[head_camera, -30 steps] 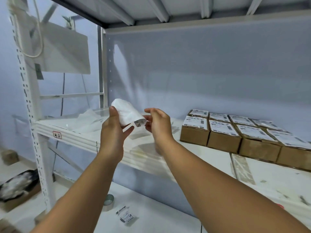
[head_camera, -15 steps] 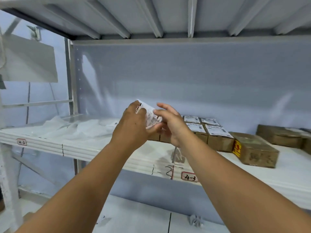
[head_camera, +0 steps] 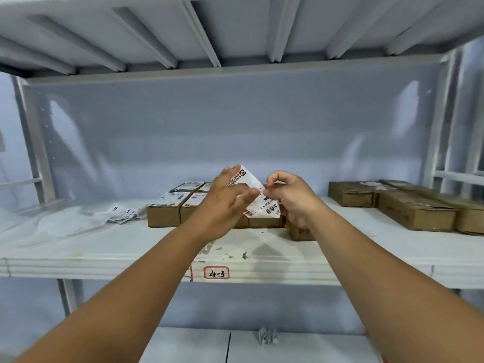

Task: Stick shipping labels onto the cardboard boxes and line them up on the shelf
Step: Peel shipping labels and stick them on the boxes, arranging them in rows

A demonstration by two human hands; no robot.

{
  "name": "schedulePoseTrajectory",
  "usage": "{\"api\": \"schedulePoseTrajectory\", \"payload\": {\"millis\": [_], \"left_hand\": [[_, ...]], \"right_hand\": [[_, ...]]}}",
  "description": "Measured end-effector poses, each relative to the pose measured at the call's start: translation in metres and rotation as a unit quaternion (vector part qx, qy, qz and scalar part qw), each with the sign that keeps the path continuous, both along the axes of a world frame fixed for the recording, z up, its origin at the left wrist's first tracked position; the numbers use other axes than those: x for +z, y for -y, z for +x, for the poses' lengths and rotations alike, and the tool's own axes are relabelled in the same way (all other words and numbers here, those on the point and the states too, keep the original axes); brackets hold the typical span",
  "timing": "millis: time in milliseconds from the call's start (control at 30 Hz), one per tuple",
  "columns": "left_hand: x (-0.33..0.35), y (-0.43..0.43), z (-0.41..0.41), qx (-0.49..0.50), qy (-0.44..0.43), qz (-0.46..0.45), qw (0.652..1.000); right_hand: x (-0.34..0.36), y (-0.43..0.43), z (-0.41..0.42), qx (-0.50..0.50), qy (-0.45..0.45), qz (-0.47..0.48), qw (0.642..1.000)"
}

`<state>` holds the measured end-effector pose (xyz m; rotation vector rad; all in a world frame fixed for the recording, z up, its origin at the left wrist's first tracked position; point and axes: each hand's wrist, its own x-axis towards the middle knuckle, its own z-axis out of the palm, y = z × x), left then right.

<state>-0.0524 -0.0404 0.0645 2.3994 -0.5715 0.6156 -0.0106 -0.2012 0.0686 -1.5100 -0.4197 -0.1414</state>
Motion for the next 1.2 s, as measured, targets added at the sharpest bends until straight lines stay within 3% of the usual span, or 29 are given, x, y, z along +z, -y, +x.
{"api": "schedulePoseTrajectory", "payload": {"millis": [200,400,567,800,1200], "left_hand": [[-0.002,0.055,0.037,0.075,0.041,-0.179,0.98],[-0.009,0.1,0.06,-0.039,-0.141,-0.348,0.926],[-0.014,0.118,0.08,-0.078,-0.141,-0.326,0.931],[-0.026,0.12,0.104,-0.1,-0.107,-0.19,0.971],[-0.041,0.12,0.119,-0.153,-0.1,-0.228,0.956]], "right_hand": [[-0.003,0.054,0.002,0.013,-0.02,0.01,1.0],[-0.008,0.094,0.015,0.026,-0.049,0.018,0.998],[-0.015,0.104,0.038,-0.038,-0.026,-0.003,0.999],[-0.04,0.113,0.067,-0.085,-0.02,0.032,0.996],[-0.05,0.119,0.074,-0.068,-0.011,0.03,0.997]]}}
